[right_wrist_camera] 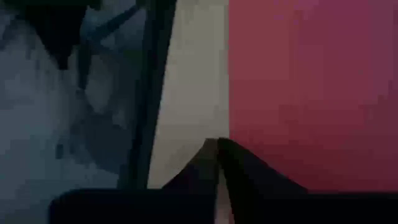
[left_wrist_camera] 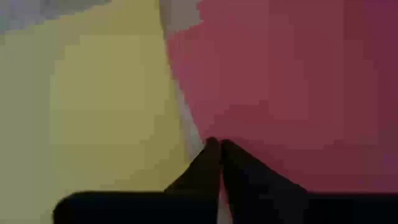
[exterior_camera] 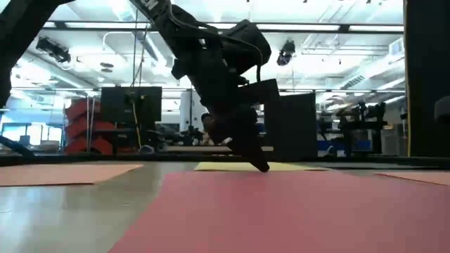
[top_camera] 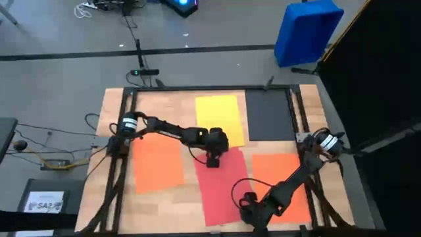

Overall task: Organize paper
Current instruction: Stack the red paper on top of the red paper

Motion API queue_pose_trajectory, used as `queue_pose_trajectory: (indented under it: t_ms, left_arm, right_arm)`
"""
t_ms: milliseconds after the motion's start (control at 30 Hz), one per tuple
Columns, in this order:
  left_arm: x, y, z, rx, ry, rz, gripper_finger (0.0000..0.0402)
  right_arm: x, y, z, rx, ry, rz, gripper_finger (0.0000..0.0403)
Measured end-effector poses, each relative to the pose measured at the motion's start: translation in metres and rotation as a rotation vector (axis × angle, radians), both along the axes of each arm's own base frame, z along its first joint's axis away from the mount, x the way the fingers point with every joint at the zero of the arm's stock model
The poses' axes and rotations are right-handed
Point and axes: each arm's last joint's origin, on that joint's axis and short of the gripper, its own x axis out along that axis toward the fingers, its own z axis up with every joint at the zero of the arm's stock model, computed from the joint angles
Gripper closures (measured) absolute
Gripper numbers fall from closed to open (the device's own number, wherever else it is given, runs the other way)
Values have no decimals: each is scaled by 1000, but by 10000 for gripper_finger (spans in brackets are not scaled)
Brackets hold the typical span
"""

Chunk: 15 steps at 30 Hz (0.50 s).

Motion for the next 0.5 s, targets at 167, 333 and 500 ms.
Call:
queue_pose_trajectory:
  t_ms: [167,333,500]
  left_arm:
    - [0,-1,0,2,1,-42,402]
    - [2,-2,2,9,-3,-92,402]
    - [6,-3,8,10,-20,-122,402]
  right_arm:
    - [-1,-1,-1,-20,1,-8,403]
    - [-1,-2,-1,-28,2,-11,403]
    - [-1,-2,-1,-29,1,-15,403]
